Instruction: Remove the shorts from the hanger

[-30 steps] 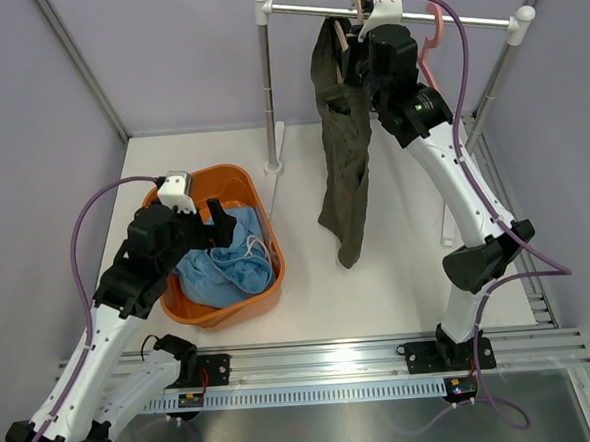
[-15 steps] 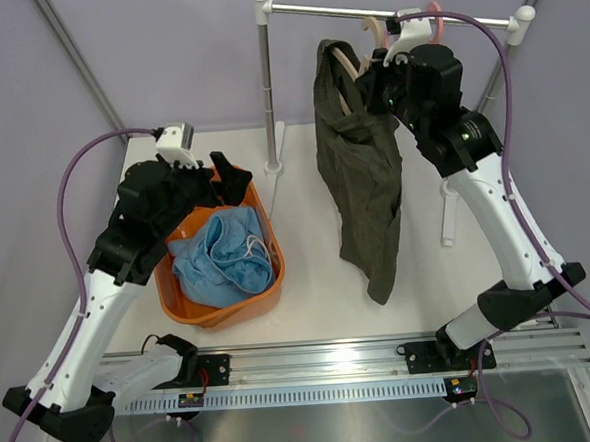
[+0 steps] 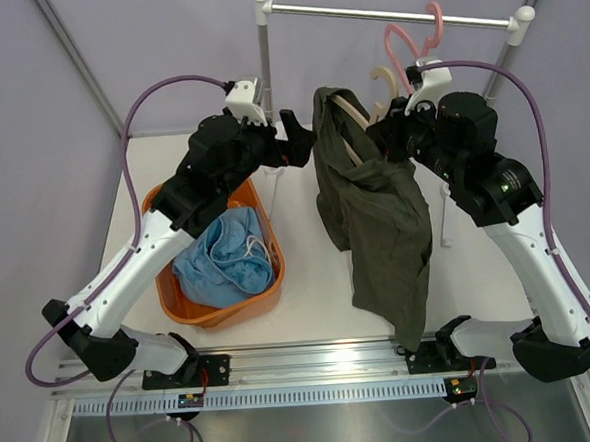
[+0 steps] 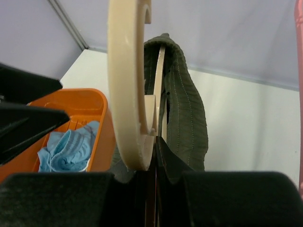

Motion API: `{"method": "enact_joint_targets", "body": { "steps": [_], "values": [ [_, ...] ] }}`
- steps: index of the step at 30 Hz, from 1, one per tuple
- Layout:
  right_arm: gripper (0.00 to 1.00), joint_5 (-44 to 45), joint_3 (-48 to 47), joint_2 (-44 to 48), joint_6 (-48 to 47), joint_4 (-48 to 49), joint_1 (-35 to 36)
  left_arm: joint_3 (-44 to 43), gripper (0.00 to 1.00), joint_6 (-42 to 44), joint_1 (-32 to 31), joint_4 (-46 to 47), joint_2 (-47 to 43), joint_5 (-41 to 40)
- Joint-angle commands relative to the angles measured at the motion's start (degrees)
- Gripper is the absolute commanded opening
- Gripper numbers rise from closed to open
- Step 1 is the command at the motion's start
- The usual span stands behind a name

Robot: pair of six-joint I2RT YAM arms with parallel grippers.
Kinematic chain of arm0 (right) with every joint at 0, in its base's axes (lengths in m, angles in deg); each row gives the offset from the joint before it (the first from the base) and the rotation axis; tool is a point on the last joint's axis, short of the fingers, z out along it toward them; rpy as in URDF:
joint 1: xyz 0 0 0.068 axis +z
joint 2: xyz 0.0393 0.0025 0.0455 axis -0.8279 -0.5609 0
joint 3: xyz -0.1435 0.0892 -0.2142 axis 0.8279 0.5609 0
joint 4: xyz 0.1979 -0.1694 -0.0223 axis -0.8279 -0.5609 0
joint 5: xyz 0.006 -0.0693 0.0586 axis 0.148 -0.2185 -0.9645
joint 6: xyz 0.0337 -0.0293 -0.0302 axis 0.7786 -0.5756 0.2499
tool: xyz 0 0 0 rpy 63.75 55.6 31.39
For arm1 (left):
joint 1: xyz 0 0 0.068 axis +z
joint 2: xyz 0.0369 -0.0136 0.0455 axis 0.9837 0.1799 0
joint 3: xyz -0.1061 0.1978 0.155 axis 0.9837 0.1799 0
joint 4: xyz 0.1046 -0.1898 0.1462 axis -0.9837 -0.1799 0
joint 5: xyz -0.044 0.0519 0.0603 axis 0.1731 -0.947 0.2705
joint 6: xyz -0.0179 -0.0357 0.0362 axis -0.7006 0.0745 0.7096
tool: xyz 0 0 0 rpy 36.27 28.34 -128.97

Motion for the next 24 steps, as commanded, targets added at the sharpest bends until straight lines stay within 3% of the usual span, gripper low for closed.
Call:
{"method": "enact_joint_targets", "body": {
  "steps": [1, 9, 17, 20, 21, 22, 24],
  "values": [
    [0.00, -1.61, 1.07, 2.33, 0.67, 2.74, 1.24, -4.85, 0.98, -0.60, -1.94, 7.29, 3.32, -2.66],
    [0.00, -1.52, 1.34, 3.31, 0.67, 2.04, 2.21, -9.60, 0.96, 0.80, -4.93, 6.41, 10.72, -5.91],
    [0.00, -1.69, -0.59, 3.04, 0.84, 0.99, 3.44, -12.07, 0.81, 3.79, -5.02, 4.82, 15.55, -13.38],
    [0.00, -1.61, -1.03, 3.22, 0.67, 0.37, 4.05, -13.73, 0.63, 5.46, -4.93, 4.30, 17.13, -14.35],
    [0.00, -1.52, -1.12, 3.48, 0.67, 0.28, 4.14, -14.43, 0.53, 6.07, -4.93, 3.78, 17.75, -14.61],
    [0.00, -1.43, -1.12, 3.57, 0.49, 0.19, 4.23, -15.14, 0.31, 6.25, -4.85, 3.25, 18.28, -14.88],
    [0.00, -1.43, -1.30, 4.09, 0.32, -0.25, 4.23, -16.81, 0.13, 6.34, -4.32, 1.84, 19.51, -14.79]
  ]
}}
